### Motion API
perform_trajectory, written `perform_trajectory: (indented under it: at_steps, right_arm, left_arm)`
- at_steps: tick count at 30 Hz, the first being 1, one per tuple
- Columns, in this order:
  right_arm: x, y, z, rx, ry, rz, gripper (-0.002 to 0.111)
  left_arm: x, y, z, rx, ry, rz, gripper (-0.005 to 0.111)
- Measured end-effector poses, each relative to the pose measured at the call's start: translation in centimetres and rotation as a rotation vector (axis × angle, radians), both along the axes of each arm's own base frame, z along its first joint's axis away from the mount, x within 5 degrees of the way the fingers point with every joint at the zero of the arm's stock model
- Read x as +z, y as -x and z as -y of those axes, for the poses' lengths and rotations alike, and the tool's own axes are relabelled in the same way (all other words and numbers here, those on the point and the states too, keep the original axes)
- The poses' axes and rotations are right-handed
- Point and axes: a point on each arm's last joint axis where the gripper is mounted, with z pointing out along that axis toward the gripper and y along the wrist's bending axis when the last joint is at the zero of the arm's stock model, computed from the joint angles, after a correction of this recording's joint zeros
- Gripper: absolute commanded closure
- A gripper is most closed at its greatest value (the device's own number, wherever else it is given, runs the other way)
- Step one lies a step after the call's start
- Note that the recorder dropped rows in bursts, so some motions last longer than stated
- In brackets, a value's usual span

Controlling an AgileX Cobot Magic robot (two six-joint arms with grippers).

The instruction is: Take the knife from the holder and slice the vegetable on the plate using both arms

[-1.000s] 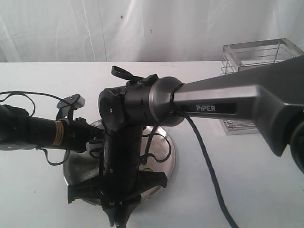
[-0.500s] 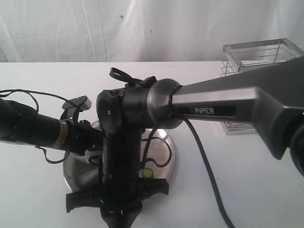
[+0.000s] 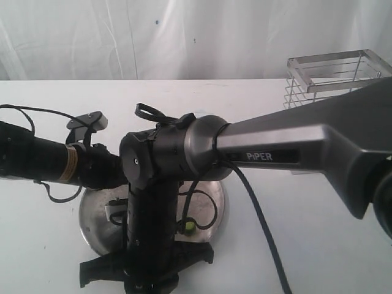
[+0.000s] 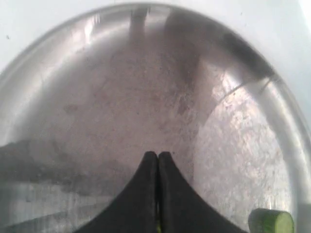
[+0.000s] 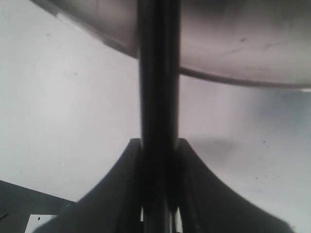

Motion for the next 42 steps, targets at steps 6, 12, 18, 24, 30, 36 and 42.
perform_trajectory:
  at_steps: [6, 12, 18, 24, 30, 36, 42]
  right_arm:
    - [-0.1, -0.4, -0.2, -0.008, -0.024, 0.042, 0.108]
    - [0.0, -0.5, -0.2, -0.011, -0.030, 0.047, 0.108]
    - [0.7, -1.3, 0.4, -0.038, -0.043, 0.057, 0.108]
    - [0.7, -1.7, 0.9, -0.044, -0.034, 0.038, 0.108]
    - [0.7, -2.0, 1.1, -0.054, -0.039, 0.030, 0.108]
    - [0.7, -2.0, 1.1, -0.045, -0.043, 0.031, 0.108]
    - [0.7, -2.1, 1.1, -0.039, -0.046, 0.032, 0.108]
  left_arm:
    - [2.6, -0.3, -1.6, 0.059, 0.021, 0.078, 0.107]
    - [2.8, -0.3, -2.1, 0.065, -0.038, 0.097, 0.107]
    - [2.5, -0.3, -2.6, 0.051, -0.121, 0.108, 0.107]
    - [2.3, -0.2, -2.3, 0.011, -0.112, 0.113, 0.107]
    - [1.2, -0.2, -1.7, -0.053, -0.071, 0.087, 0.107]
    - [-0.2, -0.4, -1.3, -0.047, -0.018, 0.046, 0.107]
    - [-0.2, -0.5, -0.7, -0.052, 0.085, 0.048, 0.107]
